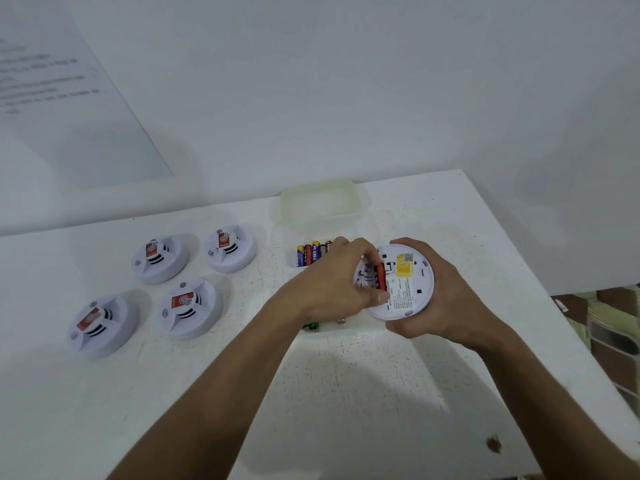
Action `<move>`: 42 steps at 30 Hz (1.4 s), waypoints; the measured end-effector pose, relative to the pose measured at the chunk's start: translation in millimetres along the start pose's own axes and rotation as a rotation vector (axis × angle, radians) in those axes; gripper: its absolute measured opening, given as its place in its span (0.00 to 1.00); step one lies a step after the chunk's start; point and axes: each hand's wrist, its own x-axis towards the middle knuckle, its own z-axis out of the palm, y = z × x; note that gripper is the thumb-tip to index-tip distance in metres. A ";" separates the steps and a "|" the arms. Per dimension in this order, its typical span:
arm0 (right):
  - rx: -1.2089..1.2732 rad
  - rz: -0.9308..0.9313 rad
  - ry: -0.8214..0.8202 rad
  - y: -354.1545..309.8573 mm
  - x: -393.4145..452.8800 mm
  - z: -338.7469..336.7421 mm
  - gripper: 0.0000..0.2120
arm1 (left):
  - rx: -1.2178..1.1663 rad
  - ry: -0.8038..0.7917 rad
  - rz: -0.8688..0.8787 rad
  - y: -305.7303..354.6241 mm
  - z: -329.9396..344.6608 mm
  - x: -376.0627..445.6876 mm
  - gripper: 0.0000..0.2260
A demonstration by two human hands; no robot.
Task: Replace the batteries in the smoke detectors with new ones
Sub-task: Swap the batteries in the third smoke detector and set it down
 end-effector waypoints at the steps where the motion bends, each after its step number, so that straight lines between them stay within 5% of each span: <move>1: -0.005 0.001 -0.002 1.3 0.9 -0.3 0.43 | -0.003 0.011 -0.001 0.0 0.3 1.2 0.16; 10: -0.074 -0.030 0.019 -5.3 7.6 -11.9 0.40 | -0.249 0.481 0.138 0.6 19.3 2.0 0.09; 14: -0.038 0.005 0.075 -6.1 2.6 -24.9 0.41 | -0.420 0.572 0.016 -13.1 10.7 5.1 0.09; 23: -0.026 0.060 0.099 -1.8 -8.5 -40.3 0.43 | 0.135 0.190 -0.222 -46.1 33.4 12.4 0.13; 33: -0.013 0.076 0.066 3.6 -5.1 -41.1 0.45 | 0.367 0.250 -0.212 -46.8 36.6 10.6 0.16; 39: 0.011 0.090 0.074 1.0 -5.4 -40.4 0.42 | 0.258 0.499 -0.127 -34.1 1.1 23.2 0.11; 42: 0.015 0.091 0.074 -1.2 -5.2 -41.2 0.43 | 0.283 0.407 -0.207 -44.5 -17.2 60.6 0.15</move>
